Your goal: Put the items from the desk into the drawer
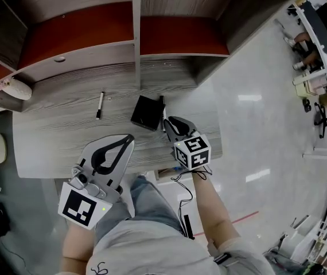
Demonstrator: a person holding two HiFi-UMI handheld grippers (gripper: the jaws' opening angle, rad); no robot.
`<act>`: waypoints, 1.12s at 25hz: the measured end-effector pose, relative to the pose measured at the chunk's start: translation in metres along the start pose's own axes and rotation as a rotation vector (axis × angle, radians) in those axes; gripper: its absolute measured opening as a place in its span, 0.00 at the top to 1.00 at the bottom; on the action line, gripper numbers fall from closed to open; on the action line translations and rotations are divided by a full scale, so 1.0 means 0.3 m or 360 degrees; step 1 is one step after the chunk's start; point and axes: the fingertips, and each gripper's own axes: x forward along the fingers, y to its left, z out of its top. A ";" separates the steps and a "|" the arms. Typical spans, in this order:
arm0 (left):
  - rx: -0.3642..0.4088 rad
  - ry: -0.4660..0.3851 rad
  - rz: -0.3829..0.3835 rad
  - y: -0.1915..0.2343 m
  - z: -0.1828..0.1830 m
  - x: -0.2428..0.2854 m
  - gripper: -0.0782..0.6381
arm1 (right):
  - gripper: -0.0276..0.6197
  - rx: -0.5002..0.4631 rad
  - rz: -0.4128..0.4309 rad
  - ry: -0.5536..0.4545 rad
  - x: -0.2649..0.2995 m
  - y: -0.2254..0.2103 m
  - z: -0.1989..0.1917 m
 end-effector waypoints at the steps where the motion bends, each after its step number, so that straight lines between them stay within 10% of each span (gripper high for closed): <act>1: -0.0003 0.0003 0.0003 0.004 -0.004 0.001 0.88 | 0.87 0.0001 -0.0012 0.0036 0.013 -0.006 -0.016; 28: -0.0028 0.0031 0.0089 0.092 -0.044 -0.036 0.88 | 0.81 0.0086 -0.0239 0.0459 0.165 -0.077 -0.120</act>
